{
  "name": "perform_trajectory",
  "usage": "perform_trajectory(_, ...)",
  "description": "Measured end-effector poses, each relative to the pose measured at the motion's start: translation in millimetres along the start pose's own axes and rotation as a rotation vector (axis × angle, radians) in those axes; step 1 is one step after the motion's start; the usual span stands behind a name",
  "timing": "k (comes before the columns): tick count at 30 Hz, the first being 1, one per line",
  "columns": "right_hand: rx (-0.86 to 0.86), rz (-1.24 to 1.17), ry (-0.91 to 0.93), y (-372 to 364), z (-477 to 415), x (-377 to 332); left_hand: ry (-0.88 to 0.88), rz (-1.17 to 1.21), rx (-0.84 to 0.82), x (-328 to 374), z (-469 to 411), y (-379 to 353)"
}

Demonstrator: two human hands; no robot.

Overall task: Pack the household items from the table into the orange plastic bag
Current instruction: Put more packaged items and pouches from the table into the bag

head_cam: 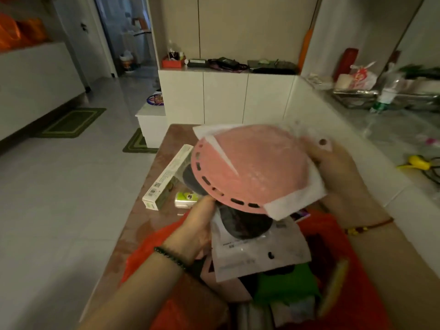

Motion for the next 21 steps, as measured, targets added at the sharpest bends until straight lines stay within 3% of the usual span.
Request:
perform_trajectory(4, 0.283, 0.528, 0.159, 17.4, 30.4, -2.4, 0.017, -0.019, -0.104, -15.1, 2.9, -8.5)
perform_trajectory(7, 0.345, 0.591, 0.171, 33.7, 43.2, 3.3, 0.054, -0.037, -0.105, -25.9, 3.3, -10.5)
perform_trajectory(9, 0.224, 0.485, -0.029, 37.9, 46.2, 23.4, 0.052, -0.062, -0.117, -31.0, 6.8, -9.5)
perform_trajectory(11, -0.066, 0.305, -0.256, 25.3, 56.7, 55.2, 0.047, -0.063, -0.134, -34.0, 14.6, -8.9)
perform_trajectory(13, -0.230, 0.117, -0.416, 19.6, 76.0, 80.5, 0.040, -0.126, -0.132, -40.5, 22.2, -4.7)
perform_trajectory(16, -0.282, -0.021, -0.499, 19.4, 100.7, 102.9, 0.019, -0.377, -0.076, -41.6, 41.8, -5.7)
perform_trajectory(18, -0.171, 0.092, -0.495, 36.4, 109.1, 112.6, -0.046, -0.669, -0.019, -25.7, 47.5, -7.0)
perform_trajectory(21, 0.042, 0.191, -0.472, 74.4, 115.5, 114.5, -0.344, -1.302, 0.127, 20.9, 42.4, 16.2)
Point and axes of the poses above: each hand's wrist, its own z-axis away from the middle knuckle, its own y-axis out of the back of the hand, x = y × z, the point moved 9 cm from there along -z, towards the middle knuckle, and after that the axes turned 4 degrees about -x, right-handed, at the moved point
